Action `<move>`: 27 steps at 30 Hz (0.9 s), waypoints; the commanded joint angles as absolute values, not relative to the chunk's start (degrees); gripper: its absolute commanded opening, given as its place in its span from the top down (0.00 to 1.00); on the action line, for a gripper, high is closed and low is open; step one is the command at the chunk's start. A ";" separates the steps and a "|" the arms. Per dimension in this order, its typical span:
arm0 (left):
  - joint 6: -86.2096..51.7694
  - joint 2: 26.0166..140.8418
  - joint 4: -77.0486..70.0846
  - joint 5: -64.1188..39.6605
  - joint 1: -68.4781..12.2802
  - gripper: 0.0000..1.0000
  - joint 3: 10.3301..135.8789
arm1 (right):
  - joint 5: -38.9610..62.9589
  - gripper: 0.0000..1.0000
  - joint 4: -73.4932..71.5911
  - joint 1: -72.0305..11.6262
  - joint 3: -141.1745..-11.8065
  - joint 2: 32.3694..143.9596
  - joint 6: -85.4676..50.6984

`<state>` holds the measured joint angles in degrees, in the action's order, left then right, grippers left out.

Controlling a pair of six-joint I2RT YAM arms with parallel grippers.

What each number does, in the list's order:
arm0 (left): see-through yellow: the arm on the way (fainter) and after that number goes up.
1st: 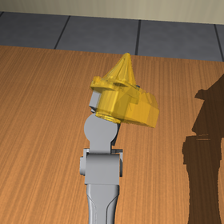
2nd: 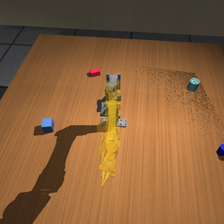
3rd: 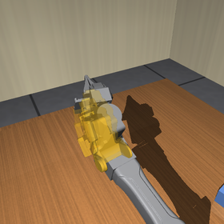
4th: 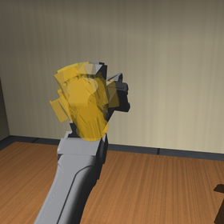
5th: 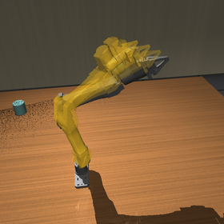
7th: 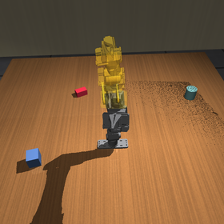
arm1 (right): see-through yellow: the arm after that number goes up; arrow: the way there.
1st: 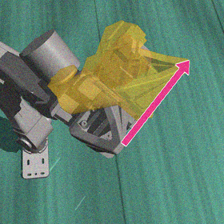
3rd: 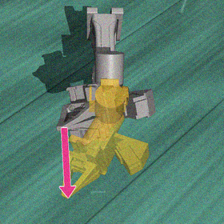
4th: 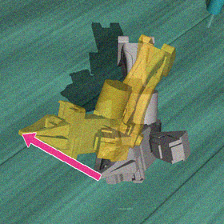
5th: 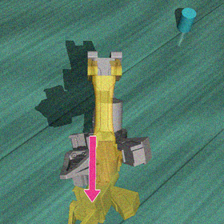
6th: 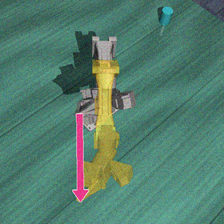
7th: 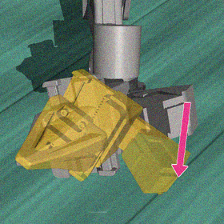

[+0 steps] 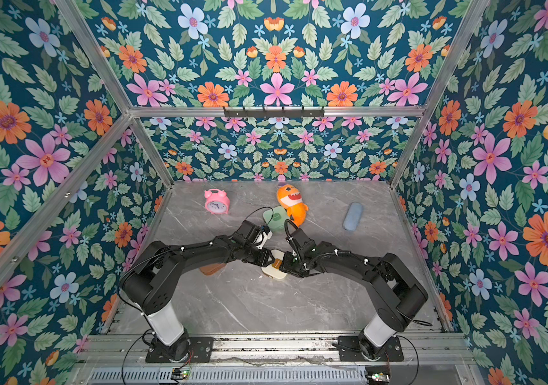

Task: Organize nail clipper sets
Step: Close the storage box at the center of the board.

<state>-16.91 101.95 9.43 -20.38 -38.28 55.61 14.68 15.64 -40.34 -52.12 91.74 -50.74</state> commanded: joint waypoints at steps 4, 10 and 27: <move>-16.59 103.10 17.56 -14.48 -38.34 0.57 54.67 | 12.00 0.52 16.18 -40.40 -51.92 92.01 -51.68; -16.94 103.18 16.83 -15.25 -38.41 0.58 54.38 | 11.95 0.50 14.69 -40.33 -51.90 93.71 -51.96; -17.23 102.82 16.11 -16.88 -38.56 0.59 53.61 | 13.25 0.50 12.09 -39.86 -52.47 98.19 -52.81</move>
<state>-17.93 101.73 7.49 -20.40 -38.28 54.41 13.61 11.84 -39.79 -52.42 97.56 -52.14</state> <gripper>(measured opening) 0.413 0.500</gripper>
